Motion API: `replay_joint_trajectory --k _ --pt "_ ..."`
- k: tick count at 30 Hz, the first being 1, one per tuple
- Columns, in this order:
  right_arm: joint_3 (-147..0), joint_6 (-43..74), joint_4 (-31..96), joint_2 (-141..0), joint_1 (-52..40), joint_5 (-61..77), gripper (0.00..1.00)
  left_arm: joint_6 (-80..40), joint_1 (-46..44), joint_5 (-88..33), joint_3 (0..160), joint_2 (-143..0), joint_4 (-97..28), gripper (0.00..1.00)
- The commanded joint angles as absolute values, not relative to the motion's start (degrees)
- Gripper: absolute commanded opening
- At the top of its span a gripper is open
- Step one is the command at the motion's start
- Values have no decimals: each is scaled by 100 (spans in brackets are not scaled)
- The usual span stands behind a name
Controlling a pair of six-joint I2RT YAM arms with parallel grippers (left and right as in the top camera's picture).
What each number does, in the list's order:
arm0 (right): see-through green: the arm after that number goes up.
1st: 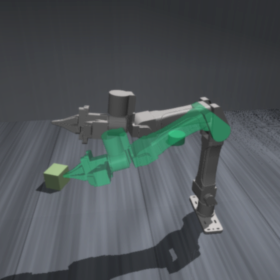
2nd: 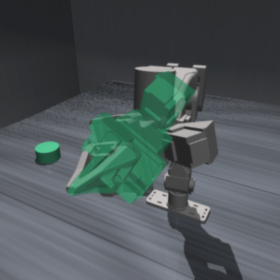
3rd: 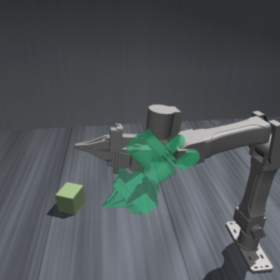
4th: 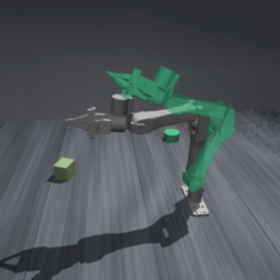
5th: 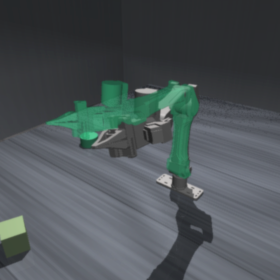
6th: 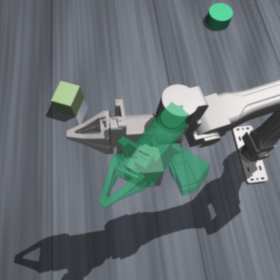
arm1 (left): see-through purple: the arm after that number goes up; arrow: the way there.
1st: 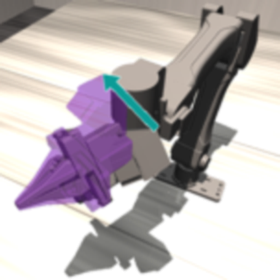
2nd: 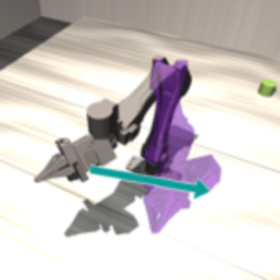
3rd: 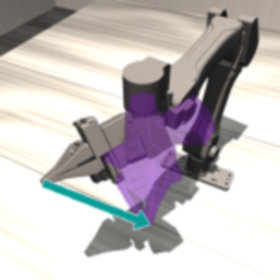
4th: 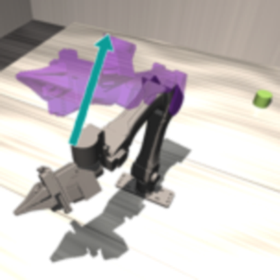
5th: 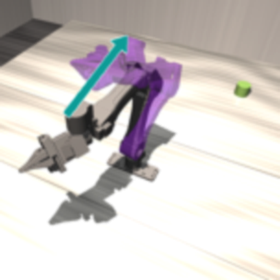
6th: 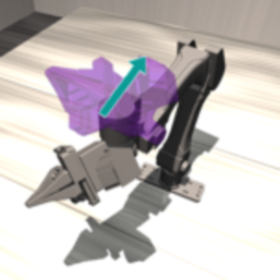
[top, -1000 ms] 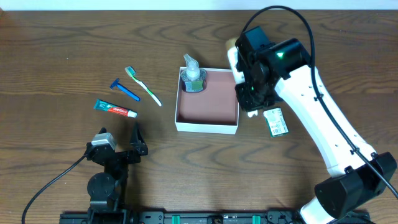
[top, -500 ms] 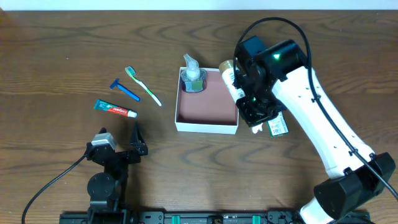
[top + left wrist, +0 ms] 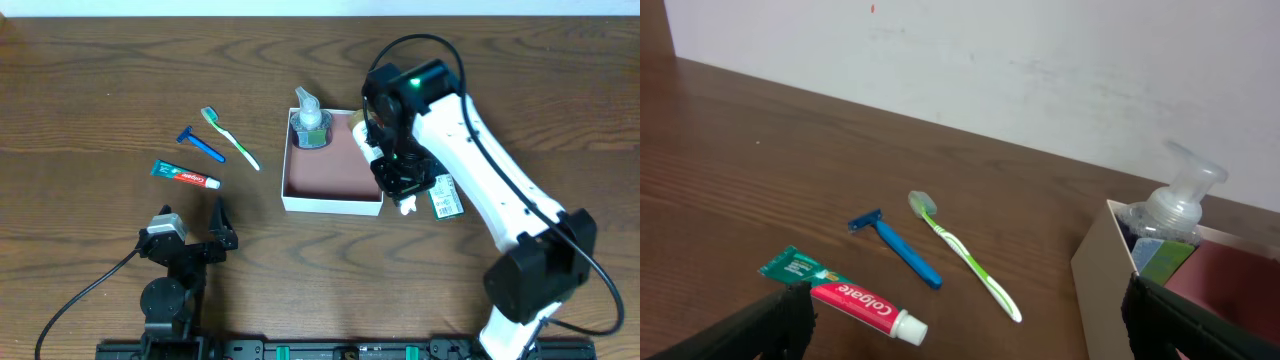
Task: Pack container
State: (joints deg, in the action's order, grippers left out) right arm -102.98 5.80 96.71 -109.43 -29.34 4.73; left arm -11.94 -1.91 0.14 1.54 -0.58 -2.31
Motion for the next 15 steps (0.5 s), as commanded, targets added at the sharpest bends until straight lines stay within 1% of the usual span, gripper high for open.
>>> replay_joint_trajectory --k 1,8,15 --pt "-10453 504 9636 -11085 -2965 432 9 -1140 -167 73 23 -34 -423 98" --pt "-10453 425 9570 -11316 -2963 432 10 -1140 -167 73 23 -34 -423 98" --pt "-10453 397 9579 -11319 -2969 440 13 -1142 -167 73 23 -34 -423 98"
